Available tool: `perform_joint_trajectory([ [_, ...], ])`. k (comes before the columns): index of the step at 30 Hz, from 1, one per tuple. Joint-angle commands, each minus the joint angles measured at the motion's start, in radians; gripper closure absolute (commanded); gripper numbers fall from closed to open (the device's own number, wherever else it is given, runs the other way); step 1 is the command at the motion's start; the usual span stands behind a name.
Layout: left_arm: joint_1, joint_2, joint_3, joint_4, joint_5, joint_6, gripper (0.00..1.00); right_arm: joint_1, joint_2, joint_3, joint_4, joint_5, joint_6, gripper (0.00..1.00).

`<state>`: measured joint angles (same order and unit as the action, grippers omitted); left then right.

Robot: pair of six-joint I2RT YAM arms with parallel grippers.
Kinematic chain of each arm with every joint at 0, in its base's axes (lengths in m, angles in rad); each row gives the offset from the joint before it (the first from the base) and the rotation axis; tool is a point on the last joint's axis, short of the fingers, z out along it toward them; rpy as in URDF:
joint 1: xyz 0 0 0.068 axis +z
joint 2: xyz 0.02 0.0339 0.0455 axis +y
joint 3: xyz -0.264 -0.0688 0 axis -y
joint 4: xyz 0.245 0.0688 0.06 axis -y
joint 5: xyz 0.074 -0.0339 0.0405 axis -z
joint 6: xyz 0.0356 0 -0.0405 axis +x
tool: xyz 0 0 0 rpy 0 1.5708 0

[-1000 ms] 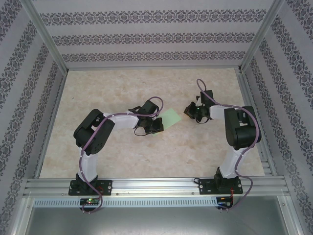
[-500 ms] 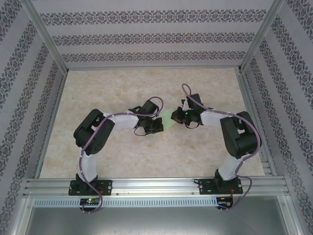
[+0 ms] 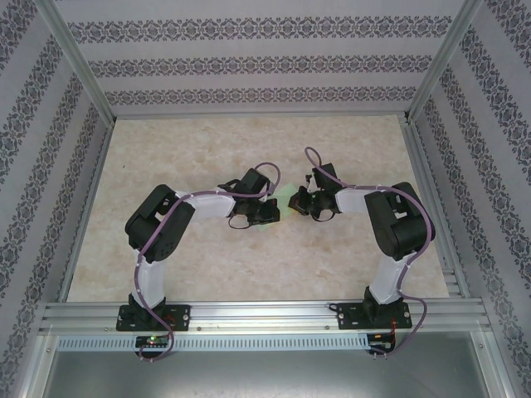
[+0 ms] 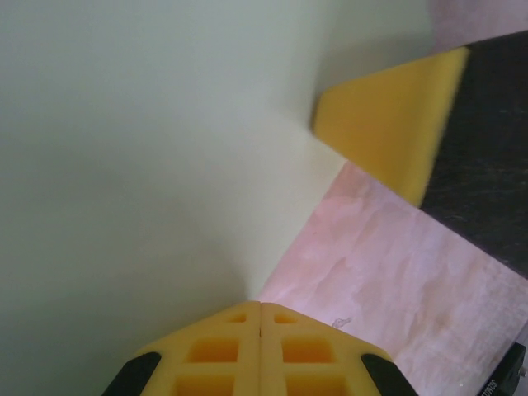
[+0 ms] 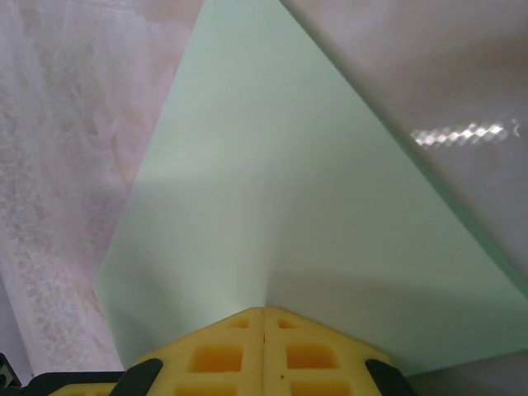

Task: Fold a paper plane with a square sheet of paper (pick it up from the middle)
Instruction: Fold the square sheet of paper in half at the center of the table.

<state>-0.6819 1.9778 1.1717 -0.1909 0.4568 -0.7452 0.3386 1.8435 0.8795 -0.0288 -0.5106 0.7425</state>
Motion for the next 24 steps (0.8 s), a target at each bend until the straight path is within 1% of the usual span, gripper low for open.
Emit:
perform_joint_trajectory([
  [1, -0.007, 0.002, 0.039, 0.055, 0.02, 0.094, 0.94, 0.003, 0.04, -0.02, -0.008, 0.038, 0.012, 1.0],
  [7, -0.008, 0.042, 0.058, 0.036, -0.014, 0.187, 0.94, 0.002, 0.047, -0.014, -0.024, 0.042, 0.004, 1.0],
  [12, -0.007, 0.068, 0.051, 0.037, 0.009, 0.226, 0.95, 0.002, 0.053, -0.008, -0.042, 0.041, -0.006, 1.0],
  [15, -0.005, 0.072, 0.04, 0.016, -0.004, 0.25, 0.96, 0.001, 0.056, -0.008, -0.052, 0.045, -0.011, 1.0],
  [20, -0.001, 0.059, -0.016, -0.001, -0.006, 0.275, 0.97, -0.005, 0.063, 0.0, -0.083, 0.057, -0.024, 1.0],
  [24, 0.012, 0.02, -0.1, 0.012, 0.0, 0.289, 0.97, -0.016, 0.078, 0.008, -0.115, 0.068, -0.036, 1.0],
])
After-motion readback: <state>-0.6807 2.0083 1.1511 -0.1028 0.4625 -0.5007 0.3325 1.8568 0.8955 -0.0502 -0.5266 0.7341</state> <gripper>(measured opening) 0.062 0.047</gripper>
